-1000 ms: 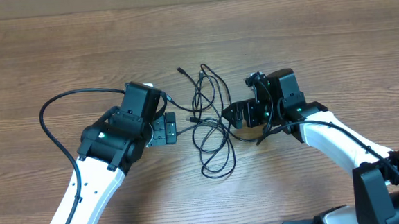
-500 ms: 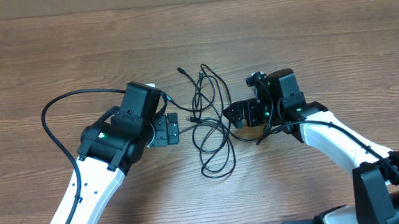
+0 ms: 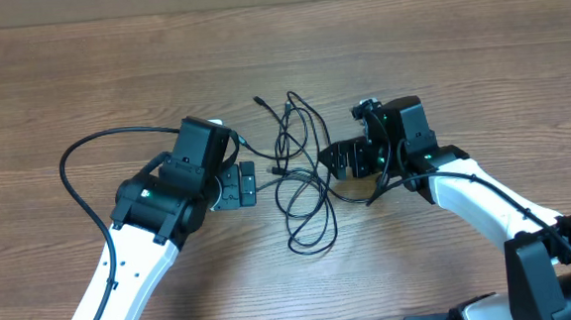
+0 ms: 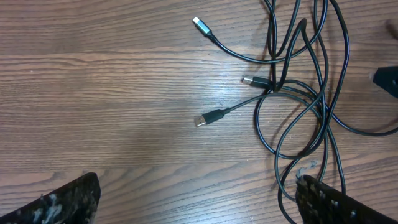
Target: Untangle cables
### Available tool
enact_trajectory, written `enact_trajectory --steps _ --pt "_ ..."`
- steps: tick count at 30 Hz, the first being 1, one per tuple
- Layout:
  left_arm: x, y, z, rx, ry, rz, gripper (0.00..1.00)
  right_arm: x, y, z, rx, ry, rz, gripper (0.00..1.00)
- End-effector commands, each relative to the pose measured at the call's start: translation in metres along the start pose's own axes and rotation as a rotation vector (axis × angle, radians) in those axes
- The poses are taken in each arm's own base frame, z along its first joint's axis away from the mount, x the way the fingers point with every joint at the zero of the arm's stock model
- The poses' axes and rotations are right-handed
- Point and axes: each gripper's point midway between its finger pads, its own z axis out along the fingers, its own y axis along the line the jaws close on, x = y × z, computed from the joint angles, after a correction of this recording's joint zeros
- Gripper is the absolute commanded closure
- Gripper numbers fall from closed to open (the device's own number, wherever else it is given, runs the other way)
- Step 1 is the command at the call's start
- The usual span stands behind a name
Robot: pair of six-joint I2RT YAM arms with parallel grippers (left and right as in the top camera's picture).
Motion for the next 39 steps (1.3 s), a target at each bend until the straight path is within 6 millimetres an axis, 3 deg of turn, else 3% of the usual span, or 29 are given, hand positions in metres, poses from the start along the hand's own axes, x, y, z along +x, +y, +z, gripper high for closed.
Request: enact_trajectory --steps 1,7,14,21,26,39 --pt "-0.002 -0.001 -0.002 0.013 -0.008 -0.017 0.01 0.000 -0.004 0.008 0.007 0.005 -0.004 0.00" --pt "-0.002 -0.001 -0.002 0.012 -0.008 -0.017 0.01 0.019 -0.019 0.032 0.019 0.066 0.027 0.00" --pt "-0.002 -0.001 -0.002 0.012 -0.008 -0.017 0.00 0.028 -0.029 0.052 0.019 0.081 0.064 0.12" --pt "-0.002 -0.001 -0.002 0.013 -0.008 -0.017 0.00 0.011 -0.020 0.054 -0.033 0.017 0.054 0.16" --pt "-0.002 -0.001 -0.002 0.012 -0.008 -0.017 0.00 0.015 -0.022 0.058 -0.035 0.028 0.086 0.18" --pt "-0.002 -0.001 -0.002 0.012 -0.008 -0.017 0.00 0.018 -0.008 0.064 -0.134 0.044 0.110 0.35"
